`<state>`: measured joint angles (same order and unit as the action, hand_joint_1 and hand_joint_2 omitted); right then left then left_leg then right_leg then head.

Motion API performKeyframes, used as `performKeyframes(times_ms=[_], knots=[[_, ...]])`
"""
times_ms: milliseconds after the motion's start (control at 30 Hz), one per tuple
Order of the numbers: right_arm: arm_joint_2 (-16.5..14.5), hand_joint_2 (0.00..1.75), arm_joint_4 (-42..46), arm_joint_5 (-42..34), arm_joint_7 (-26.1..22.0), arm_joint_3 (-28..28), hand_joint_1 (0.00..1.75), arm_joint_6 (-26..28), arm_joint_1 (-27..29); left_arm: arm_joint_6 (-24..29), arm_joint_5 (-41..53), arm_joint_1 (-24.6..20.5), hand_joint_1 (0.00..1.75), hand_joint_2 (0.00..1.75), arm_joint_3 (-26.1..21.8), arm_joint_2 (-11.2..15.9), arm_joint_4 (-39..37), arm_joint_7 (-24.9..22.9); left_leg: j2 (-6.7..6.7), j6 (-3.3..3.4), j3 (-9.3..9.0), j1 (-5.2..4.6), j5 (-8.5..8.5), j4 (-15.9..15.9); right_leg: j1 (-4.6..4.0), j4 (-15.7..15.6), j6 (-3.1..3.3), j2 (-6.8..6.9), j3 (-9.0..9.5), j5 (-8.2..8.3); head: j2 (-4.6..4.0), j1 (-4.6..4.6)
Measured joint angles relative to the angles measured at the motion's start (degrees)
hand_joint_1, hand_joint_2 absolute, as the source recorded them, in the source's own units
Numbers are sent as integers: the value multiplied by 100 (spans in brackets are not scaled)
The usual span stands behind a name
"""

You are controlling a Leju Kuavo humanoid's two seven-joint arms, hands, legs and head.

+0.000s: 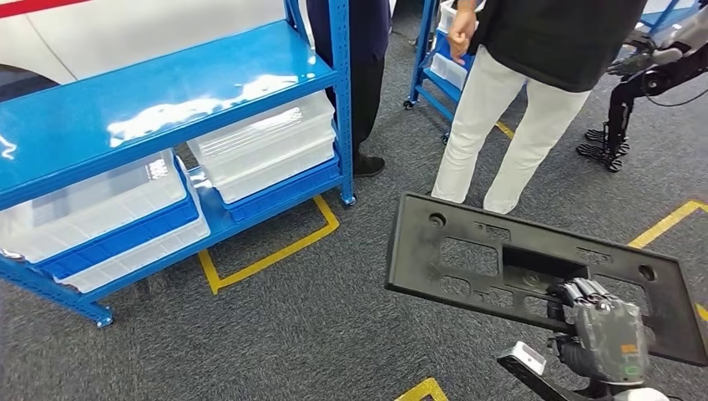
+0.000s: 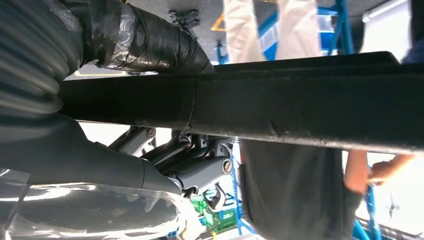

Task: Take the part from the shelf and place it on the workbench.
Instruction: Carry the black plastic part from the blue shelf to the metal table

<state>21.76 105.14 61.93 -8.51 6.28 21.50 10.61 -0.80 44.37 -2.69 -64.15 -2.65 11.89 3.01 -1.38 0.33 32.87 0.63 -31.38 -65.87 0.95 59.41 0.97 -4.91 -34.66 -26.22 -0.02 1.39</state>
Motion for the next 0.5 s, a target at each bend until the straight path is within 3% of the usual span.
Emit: performKeyframes(times_ms=[67,100,167,200,267,300,367,400,433,500], knots=[[-106,175,-111,93,89,187,175,-50,-238,-10,4,-16,0,175,-36,29,0,42,-229,22,-212,9,214,576,-3,46,-40,-129,-47,10,0,-1],[-163,175,-164,150,150,274,175,-66,-329,-9,22,-19,0,175,-49,37,0,66,-286,24,-241,4,219,672,3,53,-75,-187,-78,24,0,-2],[-256,175,-251,240,246,432,175,-70,-418,-1,75,-26,0,175,-56,35,0,100,-204,49,-253,-5,247,722,25,42,-157,-265,-121,61,0,-1],[-286,175,-285,264,269,496,175,-66,-436,3,98,-30,0,175,-56,34,0,111,-141,81,-265,1,277,758,22,65,-185,-176,-144,46,0,-4],[-323,175,-342,283,286,604,175,-61,-496,5,117,-22,0,175,-56,31,0,122,5,144,-277,22,332,827,6,378,-223,166,-297,-161,-1,-10],[-340,175,-368,288,290,652,175,-60,-530,6,118,-11,0,175,-57,31,0,126,84,160,-275,13,337,833,0,700,-242,339,-447,-343,-1,-14],[-368,175,-418,290,296,728,175,-59,-572,6,120,10,0,175,-57,31,0,130,243,171,-263,-1,333,830,18,1381,-279,449,-757,-637,0,-15],[-379,175,-442,290,298,756,175,-59,-574,6,121,14,0,175,-57,31,0,132,319,171,-263,-5,326,829,27,1533,-289,462,-820,-656,0,-15],[-386,175,-463,290,300,778,175,-57,-574,8,120,14,0,175,-57,31,0,132,392,165,-268,-6,317,828,32,1454,-291,478,-764,-561,1,-15],[-393,175,-484,291,316,816,175,-49,-585,26,108,7,0,175,-61,31,0,123,528,135,-300,-8,286,828,20,747,-263,636,-372,-216,0,-15]])
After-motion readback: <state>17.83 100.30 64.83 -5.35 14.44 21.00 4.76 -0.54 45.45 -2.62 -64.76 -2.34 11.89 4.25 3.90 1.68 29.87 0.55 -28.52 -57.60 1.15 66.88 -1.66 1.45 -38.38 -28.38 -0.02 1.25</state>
